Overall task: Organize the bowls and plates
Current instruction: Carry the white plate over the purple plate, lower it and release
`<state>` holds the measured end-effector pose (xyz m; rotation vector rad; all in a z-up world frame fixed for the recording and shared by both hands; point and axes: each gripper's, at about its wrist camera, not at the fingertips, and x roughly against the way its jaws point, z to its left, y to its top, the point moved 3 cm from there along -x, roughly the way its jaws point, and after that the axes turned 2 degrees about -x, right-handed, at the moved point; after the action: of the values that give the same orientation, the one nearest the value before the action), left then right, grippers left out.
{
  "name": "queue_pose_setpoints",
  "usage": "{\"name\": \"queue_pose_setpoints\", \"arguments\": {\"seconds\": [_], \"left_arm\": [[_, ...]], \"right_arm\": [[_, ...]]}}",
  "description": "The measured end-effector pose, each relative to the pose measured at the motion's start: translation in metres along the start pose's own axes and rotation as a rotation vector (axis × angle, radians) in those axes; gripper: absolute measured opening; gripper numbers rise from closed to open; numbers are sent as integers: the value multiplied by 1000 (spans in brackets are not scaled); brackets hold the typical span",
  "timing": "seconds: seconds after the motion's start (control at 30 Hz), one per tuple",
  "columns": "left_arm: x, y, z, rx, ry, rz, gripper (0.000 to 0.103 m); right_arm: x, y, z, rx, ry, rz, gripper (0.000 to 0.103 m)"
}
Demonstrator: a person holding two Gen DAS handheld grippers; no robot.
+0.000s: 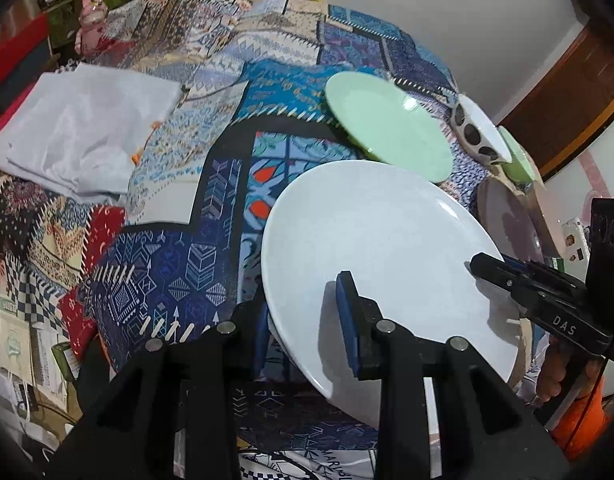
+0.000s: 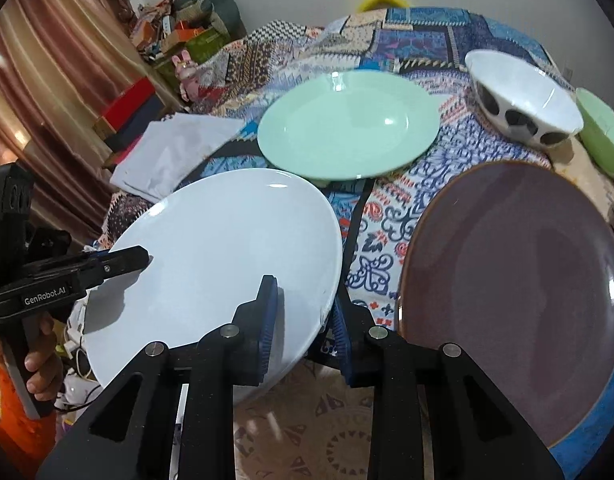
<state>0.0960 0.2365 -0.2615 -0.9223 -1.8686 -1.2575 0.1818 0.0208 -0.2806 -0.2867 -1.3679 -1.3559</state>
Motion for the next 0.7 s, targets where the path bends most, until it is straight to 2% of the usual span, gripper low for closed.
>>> {"name": "queue_pose_setpoints", "arguments": {"seconds": [0.7], "left_arm": [[15, 21, -75, -104, -30, -57, 31]], "right_arm": [[55, 1, -38, -19, -31, -130, 24]]}}
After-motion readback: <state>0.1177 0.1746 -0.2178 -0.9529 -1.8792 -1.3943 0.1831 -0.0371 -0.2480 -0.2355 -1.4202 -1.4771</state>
